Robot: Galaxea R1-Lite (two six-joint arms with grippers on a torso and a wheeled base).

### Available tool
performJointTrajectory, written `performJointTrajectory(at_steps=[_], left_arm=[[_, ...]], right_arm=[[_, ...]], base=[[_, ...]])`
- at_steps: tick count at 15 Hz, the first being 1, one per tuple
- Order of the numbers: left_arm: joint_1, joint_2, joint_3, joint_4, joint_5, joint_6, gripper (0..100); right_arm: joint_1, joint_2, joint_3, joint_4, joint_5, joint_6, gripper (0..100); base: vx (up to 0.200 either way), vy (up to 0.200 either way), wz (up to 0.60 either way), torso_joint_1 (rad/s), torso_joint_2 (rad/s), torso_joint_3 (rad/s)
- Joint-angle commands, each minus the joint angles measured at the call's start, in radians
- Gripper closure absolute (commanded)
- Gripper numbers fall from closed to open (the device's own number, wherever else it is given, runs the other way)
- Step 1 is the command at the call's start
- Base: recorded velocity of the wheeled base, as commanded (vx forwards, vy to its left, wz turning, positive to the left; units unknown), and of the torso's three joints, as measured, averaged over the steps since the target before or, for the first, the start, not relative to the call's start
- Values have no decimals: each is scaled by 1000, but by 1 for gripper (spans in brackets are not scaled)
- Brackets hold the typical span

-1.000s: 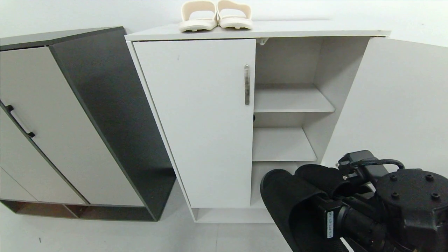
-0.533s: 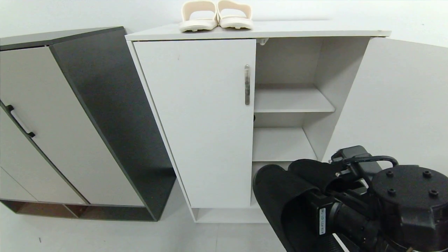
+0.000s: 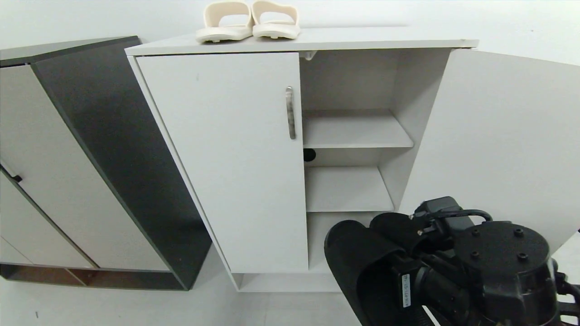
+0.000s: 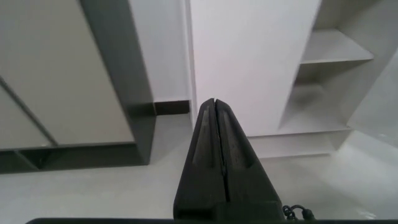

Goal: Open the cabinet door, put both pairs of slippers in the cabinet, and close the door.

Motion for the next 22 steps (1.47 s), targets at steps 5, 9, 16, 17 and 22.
performJointTrajectory(at_steps=[5, 9, 16, 17, 22], left_arm=[[1, 3, 1, 0, 0, -1, 100], [1, 3, -1, 0, -1, -1, 100], [-1, 3, 1, 0, 0, 1, 100], [-1, 3, 1, 0, 0, 1, 100], [-1, 3, -1, 0, -1, 2, 100]], right_arm=[[10, 268, -97, -97, -48, 94, 100], [10, 324, -145, -105, -47, 100, 100], [1, 331, -155, -131, -50, 92, 100], [-10, 334, -171, -129, -48, 91, 100], [-57, 387, -243, -128, -51, 91, 100]], base=[[0, 0, 0, 0, 0, 0], [0, 0, 0, 0, 0, 0], [0, 0, 0, 0, 0, 0], [0, 0, 0, 0, 0, 0], [0, 0, 0, 0, 1, -161]])
